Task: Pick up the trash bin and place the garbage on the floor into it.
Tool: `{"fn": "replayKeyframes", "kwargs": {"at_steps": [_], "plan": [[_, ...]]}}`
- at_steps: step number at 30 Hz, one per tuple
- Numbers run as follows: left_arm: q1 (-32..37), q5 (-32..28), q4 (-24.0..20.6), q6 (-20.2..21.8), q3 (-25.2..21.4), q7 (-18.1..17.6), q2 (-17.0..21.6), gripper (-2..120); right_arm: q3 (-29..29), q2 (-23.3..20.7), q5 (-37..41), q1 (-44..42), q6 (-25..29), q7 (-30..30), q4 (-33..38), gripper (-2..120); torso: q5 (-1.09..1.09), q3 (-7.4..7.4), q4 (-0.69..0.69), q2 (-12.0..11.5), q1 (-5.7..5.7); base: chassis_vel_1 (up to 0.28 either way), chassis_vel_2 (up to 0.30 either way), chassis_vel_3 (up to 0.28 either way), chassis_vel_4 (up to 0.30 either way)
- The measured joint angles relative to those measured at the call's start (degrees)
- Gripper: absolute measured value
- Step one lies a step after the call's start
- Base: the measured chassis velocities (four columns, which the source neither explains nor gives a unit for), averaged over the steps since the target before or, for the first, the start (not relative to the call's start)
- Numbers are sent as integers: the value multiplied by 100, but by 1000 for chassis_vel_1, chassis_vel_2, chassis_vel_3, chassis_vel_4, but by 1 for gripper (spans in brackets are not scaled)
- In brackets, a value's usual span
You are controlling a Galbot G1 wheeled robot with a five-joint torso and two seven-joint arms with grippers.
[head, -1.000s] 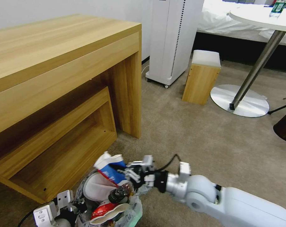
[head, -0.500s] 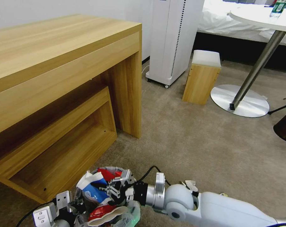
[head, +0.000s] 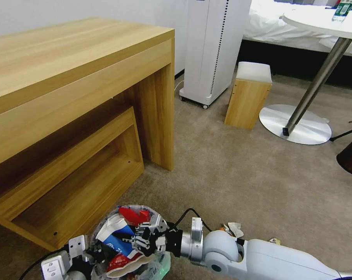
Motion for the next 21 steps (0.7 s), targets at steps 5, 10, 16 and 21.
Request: {"fn": "replayKeyframes", "kwargs": {"at_steps": [5,10,16,21], "plan": [[-6,-48,-37,0,-72,1,53,0,-55,54,42,218,-3,141,-9,58,1,0,0,0,0,0,0,0,0],[5,-60,-53,56,-137,66,51,0,527,-21,18,354,-62,352,117,76,0,0,1,0,0,0,0,0,0],[46,-116,-183,77,-344,225,244,0,1777,-434,160,530,-421,942,339,97,1,1,1,0,0,0,0,0,0],[78,10,-185,87,-291,349,192,0,2572,-767,-87,277,-606,1249,449,100,0,0,0,0,0,0,0,0,0]]}}
